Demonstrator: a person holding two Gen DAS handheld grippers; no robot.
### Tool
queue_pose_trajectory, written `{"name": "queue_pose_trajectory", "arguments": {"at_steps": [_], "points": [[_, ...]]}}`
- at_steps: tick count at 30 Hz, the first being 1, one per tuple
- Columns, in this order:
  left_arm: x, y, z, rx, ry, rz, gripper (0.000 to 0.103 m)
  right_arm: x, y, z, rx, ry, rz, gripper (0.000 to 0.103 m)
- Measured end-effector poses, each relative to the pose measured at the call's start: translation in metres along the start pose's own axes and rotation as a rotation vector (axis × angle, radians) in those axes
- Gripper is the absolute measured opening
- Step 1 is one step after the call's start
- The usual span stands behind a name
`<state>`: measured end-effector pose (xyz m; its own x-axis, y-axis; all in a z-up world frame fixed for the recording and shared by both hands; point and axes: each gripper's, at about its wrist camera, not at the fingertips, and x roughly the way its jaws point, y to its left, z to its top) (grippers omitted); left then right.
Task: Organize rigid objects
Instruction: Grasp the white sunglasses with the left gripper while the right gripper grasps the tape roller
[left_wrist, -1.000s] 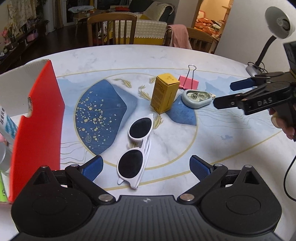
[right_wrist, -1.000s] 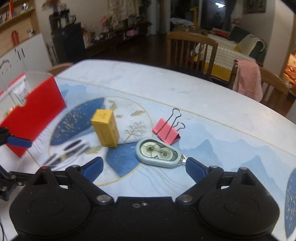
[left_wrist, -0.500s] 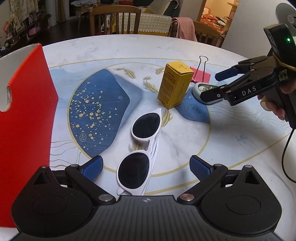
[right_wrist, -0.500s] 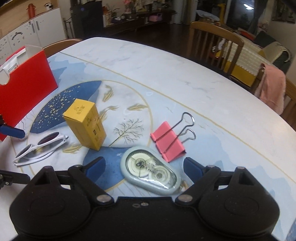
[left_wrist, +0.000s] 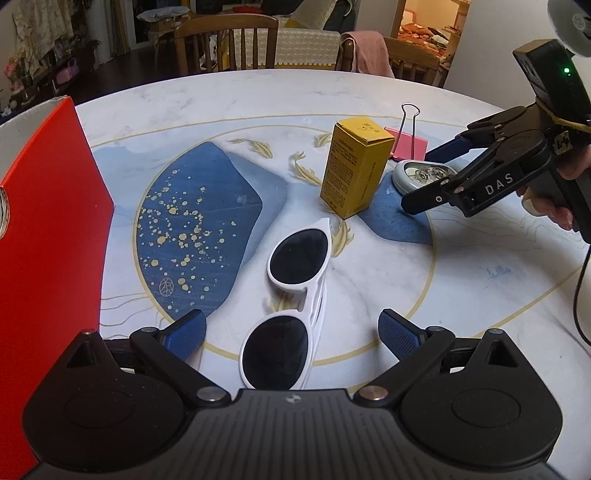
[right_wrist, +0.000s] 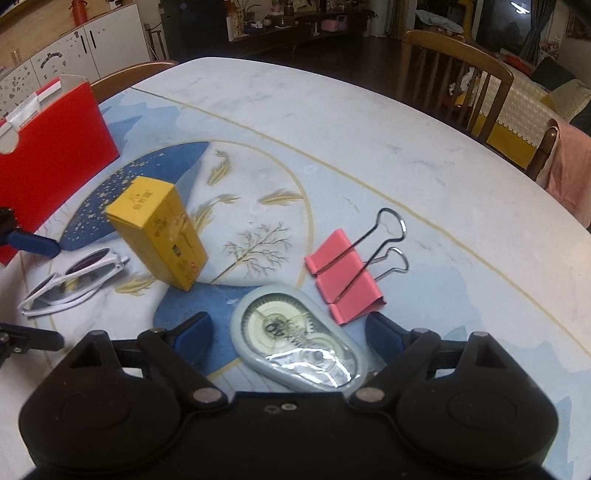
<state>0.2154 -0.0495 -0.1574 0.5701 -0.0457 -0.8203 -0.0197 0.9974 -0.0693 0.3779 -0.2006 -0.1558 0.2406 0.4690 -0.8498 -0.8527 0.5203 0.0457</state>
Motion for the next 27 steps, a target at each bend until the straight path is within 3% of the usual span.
{"name": "queue_pose_trajectory", "arguments": {"at_steps": [3,7,8,19,27], "points": [[0.000,-0.001,-0.001,0.007,-0.007,0.005,0.099,-0.002,0.007,-0.003,-0.015,0.001,-0.002,0.087],[-0.002,-0.002,-0.004,0.018,-0.019,0.014,0.096,-0.005,0.017,-0.007,-0.026,-0.011,-0.031,0.073],[-0.003,-0.003,-0.005,0.023,-0.024,0.018,0.091,-0.006,0.018,-0.008,-0.021,-0.016,-0.032,0.068],[-0.013,-0.009,-0.007,0.063,-0.036,0.021,0.040,-0.011,0.055,-0.018,-0.001,-0.022,-0.044,0.067],[-0.018,-0.017,-0.014,0.071,-0.035,0.030,0.037,-0.020,0.078,-0.032,0.089,-0.028,-0.047,0.066]]}}
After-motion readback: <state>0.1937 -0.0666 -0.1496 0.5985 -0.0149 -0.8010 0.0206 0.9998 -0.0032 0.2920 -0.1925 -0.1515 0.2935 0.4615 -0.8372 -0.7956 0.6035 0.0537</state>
